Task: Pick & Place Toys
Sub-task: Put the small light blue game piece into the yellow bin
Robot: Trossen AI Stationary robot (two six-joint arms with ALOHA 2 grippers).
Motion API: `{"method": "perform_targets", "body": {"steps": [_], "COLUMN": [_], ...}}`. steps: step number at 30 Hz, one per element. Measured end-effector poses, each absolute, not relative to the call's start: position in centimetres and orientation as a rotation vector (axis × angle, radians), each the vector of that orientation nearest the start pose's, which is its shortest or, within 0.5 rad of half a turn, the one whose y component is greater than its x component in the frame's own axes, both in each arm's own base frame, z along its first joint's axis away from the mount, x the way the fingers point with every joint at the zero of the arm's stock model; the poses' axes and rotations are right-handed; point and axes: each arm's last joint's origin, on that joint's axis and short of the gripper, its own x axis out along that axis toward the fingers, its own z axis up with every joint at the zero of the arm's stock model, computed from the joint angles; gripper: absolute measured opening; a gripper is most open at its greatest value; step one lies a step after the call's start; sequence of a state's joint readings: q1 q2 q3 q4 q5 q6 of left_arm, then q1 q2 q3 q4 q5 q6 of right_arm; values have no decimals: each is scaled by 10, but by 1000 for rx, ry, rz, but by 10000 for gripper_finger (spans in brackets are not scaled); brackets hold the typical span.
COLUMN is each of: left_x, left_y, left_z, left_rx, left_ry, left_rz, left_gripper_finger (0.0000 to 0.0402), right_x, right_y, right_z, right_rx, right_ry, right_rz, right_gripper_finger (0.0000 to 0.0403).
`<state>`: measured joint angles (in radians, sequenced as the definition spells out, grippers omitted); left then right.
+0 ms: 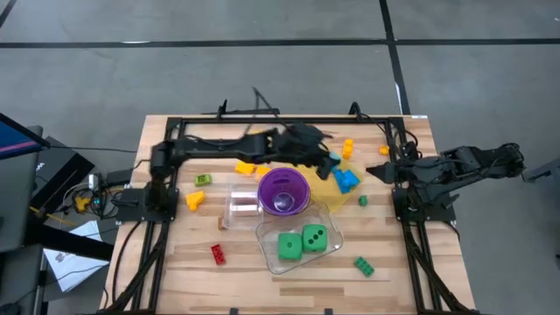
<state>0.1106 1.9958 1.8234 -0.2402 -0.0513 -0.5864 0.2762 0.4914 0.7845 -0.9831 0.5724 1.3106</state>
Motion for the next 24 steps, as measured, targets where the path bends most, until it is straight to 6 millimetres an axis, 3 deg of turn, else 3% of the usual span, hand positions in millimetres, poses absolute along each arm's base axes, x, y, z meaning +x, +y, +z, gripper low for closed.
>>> {"method": "perform_targets", "body": {"steps": [6,12,17,24], "left_x": [501,527,542,544], "left_y": [38,36,47,72], "left_z": [290,260,240,225], "left_rx": [-573,-556,-549,-515], "left_ry": [449,470,463,494], "left_rz": [299,320,362,412], "left_gripper_finger": [189,189,189,189], "right_x": [68,58,54,52], "right_y": [6,3,1,0], "right_z": [303,306,307,307], "right_rx": [944,936,944,941], "right_ry": [314,277,245,223], "right_rz": [-532,-488,-489,-507], "right_gripper_finger": [379,379,379,379]}}
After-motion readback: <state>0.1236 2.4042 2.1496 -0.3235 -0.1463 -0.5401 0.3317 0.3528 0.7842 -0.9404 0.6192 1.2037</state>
